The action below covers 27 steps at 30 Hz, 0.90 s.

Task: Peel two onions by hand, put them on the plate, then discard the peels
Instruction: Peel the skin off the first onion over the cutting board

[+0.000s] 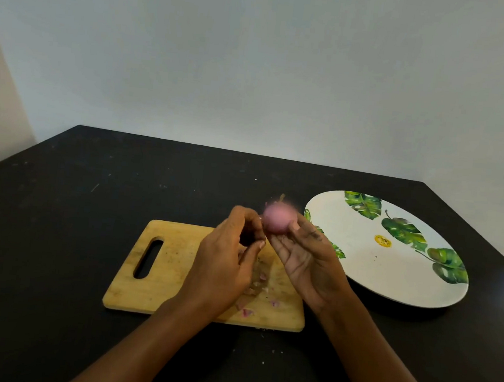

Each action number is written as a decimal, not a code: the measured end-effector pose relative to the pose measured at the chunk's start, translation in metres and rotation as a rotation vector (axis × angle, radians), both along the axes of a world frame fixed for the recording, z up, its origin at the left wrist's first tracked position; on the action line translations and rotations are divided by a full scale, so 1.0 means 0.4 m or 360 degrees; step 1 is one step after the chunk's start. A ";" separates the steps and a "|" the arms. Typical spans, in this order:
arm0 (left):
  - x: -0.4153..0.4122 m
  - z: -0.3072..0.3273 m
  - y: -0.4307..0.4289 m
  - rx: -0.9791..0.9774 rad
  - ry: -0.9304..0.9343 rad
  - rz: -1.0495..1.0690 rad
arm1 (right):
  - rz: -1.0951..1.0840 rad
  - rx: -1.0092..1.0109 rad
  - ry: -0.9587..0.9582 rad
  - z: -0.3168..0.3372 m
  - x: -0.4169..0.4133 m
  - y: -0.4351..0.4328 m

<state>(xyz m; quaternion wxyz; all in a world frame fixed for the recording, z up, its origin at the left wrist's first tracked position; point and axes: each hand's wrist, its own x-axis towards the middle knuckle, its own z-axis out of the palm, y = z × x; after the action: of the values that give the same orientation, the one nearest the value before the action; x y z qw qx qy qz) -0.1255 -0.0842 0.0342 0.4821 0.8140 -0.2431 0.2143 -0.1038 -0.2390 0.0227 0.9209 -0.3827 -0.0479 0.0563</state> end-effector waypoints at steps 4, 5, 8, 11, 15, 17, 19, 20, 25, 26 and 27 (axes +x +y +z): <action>0.000 0.008 0.003 -0.0066 -0.0037 0.0088 | 0.0049 0.0119 -0.0010 0.007 -0.001 -0.005; 0.001 0.008 0.004 -0.0100 -0.0067 0.0106 | 0.0058 0.0103 -0.0027 0.008 -0.002 -0.004; 0.001 0.012 0.006 -0.0205 -0.0189 0.0108 | 0.0117 0.0042 -0.0052 0.010 -0.006 0.004; -0.001 0.016 0.005 -0.0251 -0.0208 0.0105 | 0.0169 -0.0003 -0.0079 0.010 -0.010 0.007; 0.003 0.018 0.010 -0.0252 -0.0174 0.0137 | 0.0181 -0.0045 -0.0094 0.009 -0.010 0.009; 0.006 0.019 0.014 -0.0268 -0.0133 0.0161 | 0.0173 -0.0090 -0.0116 0.008 -0.011 0.010; 0.010 0.021 0.016 -0.0286 -0.0088 0.0175 | 0.0171 -0.0115 -0.0141 0.006 -0.011 0.010; 0.011 0.021 0.016 -0.0290 -0.0068 0.0178 | 0.0166 -0.0128 -0.0151 0.006 -0.012 0.010; 0.012 0.019 0.015 -0.0312 -0.0003 0.0179 | 0.0142 -0.0226 -0.0192 0.006 -0.015 0.008; 0.012 0.019 0.015 -0.0321 0.0007 0.0184 | 0.0132 -0.0252 -0.0206 0.006 -0.015 0.008; 0.013 0.018 0.014 -0.0329 0.0015 0.0190 | 0.0116 -0.0283 -0.0215 0.005 -0.015 0.008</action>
<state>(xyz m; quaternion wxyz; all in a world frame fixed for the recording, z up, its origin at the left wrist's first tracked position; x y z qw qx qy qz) -0.1205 -0.0784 0.0413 0.5510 0.7740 -0.1685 0.2626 -0.1099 -0.2356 0.0249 0.8754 -0.4637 -0.1186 0.0679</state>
